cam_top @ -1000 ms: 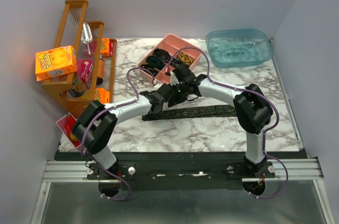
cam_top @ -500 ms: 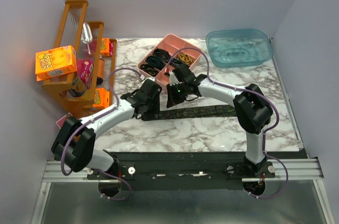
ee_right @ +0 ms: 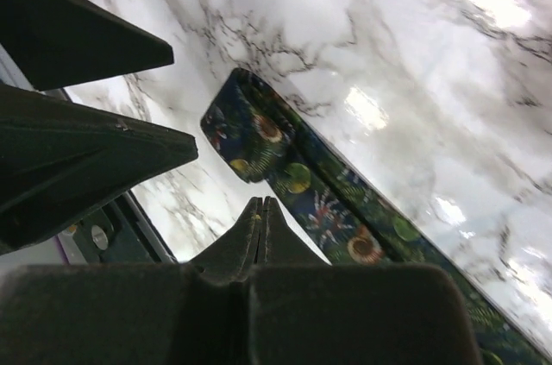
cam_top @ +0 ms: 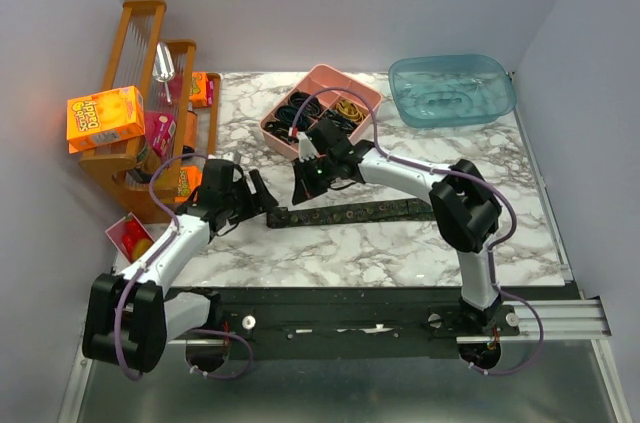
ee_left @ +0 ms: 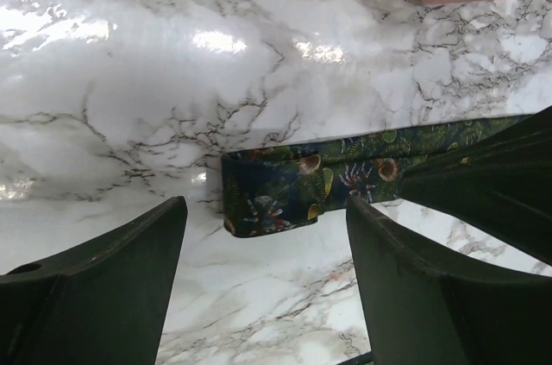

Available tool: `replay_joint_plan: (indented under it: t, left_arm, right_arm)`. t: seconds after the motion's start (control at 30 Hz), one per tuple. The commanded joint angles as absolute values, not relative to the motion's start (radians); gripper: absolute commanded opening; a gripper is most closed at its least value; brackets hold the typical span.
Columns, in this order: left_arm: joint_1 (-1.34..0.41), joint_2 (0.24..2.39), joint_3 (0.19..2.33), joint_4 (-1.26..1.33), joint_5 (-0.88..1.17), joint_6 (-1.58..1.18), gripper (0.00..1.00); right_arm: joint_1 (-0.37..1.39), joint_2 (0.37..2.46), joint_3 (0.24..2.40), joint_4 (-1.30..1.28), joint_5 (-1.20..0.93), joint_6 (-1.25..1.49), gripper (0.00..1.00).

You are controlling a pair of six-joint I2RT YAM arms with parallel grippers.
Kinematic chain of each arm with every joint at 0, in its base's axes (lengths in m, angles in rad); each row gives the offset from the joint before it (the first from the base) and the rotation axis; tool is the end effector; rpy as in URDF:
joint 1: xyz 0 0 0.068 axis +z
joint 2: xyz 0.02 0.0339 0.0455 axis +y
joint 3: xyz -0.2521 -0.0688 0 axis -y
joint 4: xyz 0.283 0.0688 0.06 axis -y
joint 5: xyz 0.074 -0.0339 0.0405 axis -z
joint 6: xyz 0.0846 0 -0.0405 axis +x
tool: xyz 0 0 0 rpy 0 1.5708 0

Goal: Roll the ties
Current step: Roll the tie at the center of the board.

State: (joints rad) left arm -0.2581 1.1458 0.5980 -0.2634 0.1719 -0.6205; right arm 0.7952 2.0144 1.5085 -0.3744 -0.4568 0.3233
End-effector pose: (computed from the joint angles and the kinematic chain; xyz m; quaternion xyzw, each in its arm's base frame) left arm 0.2837 -0.0899 0.1329 -0.1354 0.9159 -0.2293 0.3004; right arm 0.3237 0.3834 0.1410 -0.2888 0.8732 0.3555 0.1664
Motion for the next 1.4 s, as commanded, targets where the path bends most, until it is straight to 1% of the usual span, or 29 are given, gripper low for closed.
replay_joint_plan:
  t: [0.0, 0.07, 0.13, 0.23, 0.73, 0.93, 1.07, 1.37]
  left_arm:
    - [-0.148, 1.098, 0.514, -0.135, 0.391, -0.661, 0.86]
    - [-0.106, 1.098, 0.473, -0.097, 0.475, -0.681, 0.85]
    - [-0.063, 1.114, 0.443, -0.051, 0.515, -0.695, 0.85]
    - [-0.049, 1.135, 0.420, -0.005, 0.552, -0.712, 0.85]
    - [-0.044, 1.190, 0.380, 0.032, 0.503, -0.681, 0.80]
    - [-0.046, 1.207, 0.354, 0.075, 0.485, -0.676, 0.75]
    - [-0.044, 1.229, 0.331, 0.144, 0.517, -0.693, 0.68]
    - [-0.044, 1.301, 0.281, 0.324, 0.566, -0.744, 0.57]
  right_arm:
    - [0.828, 2.083, 1.563, -0.359, -0.500, 0.344, 0.01]
    - [0.833, 2.098, 1.575, -0.357, -0.506, 0.347, 0.01]
    - [0.844, 2.115, 1.588, -0.357, -0.508, 0.347, 0.01]
    - [0.851, 2.143, 1.606, -0.356, -0.514, 0.350, 0.01]
    - [0.857, 2.218, 1.611, -0.347, -0.485, 0.353, 0.01]
    - [0.857, 2.233, 1.598, -0.327, -0.494, 0.357, 0.01]
    - [0.856, 2.243, 1.600, -0.324, -0.499, 0.360, 0.01]
    - [0.856, 2.238, 1.592, -0.321, -0.503, 0.360, 0.01]
